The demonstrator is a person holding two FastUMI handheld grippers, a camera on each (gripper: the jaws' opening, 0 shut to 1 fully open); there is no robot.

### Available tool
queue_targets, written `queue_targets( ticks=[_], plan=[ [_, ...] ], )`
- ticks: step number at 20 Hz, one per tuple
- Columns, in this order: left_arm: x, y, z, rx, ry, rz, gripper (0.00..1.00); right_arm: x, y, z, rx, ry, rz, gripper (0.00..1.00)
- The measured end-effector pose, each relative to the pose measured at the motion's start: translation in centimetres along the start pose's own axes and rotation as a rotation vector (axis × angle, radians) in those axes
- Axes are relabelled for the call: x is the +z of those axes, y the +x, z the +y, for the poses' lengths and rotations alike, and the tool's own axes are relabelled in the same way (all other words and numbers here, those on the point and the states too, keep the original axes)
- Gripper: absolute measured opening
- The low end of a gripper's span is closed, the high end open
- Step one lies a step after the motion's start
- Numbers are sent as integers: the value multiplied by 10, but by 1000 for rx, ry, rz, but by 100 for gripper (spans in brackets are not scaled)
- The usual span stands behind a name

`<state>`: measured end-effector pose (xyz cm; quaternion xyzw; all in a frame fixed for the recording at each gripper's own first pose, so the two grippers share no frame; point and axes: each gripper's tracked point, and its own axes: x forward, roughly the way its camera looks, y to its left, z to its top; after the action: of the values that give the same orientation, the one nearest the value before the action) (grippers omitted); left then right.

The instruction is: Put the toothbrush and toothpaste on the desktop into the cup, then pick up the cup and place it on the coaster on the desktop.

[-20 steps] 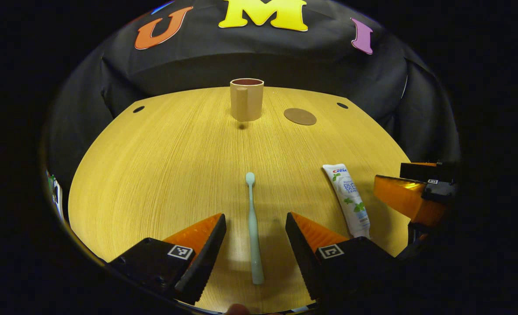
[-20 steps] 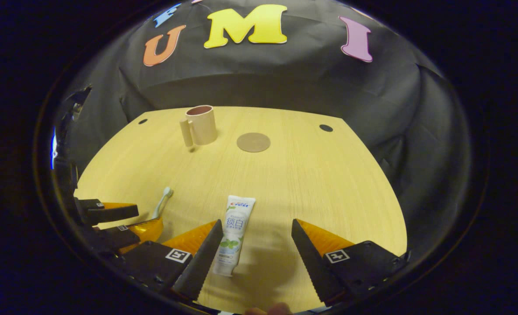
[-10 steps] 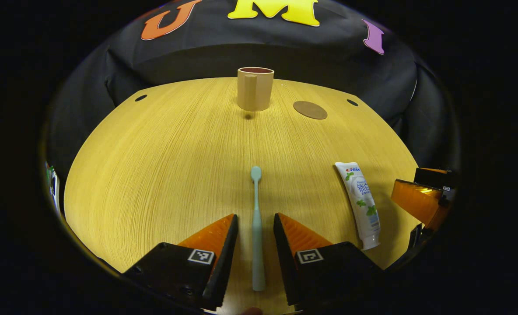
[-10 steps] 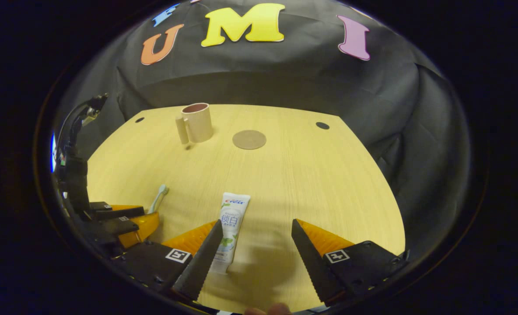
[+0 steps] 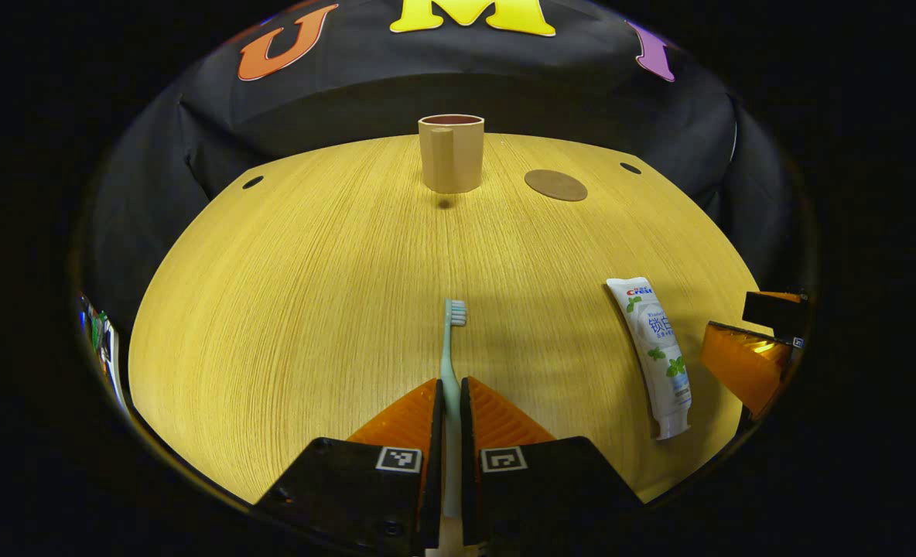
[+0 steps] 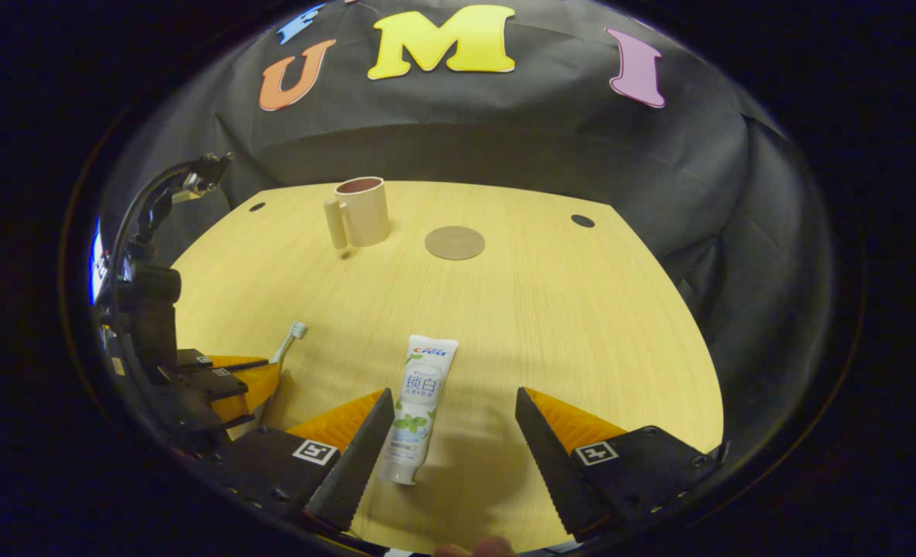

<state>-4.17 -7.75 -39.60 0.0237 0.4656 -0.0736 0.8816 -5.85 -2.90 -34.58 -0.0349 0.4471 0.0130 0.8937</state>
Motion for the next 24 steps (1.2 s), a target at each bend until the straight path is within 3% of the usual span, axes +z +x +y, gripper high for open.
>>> queue_targets(
  ticks=[7,18,21,22,24],
  plan=[
    [2,-1,-1,-18,11,-4,5,-9,12,10,18,-5,54,95],
    [9,-12,-3,-37,4,-24,4,-26,44,23,31,0,178,95],
    [19,-17,-7,-42,8,-25,4,-29,50,27,37,-11,204,76],
    [23,-20,-8,-44,8,-27,4,-30,52,28,38,-9,214,78],
    [33,-25,-13,-47,9,-34,4,-31,54,33,55,6,231,69]
  ],
)
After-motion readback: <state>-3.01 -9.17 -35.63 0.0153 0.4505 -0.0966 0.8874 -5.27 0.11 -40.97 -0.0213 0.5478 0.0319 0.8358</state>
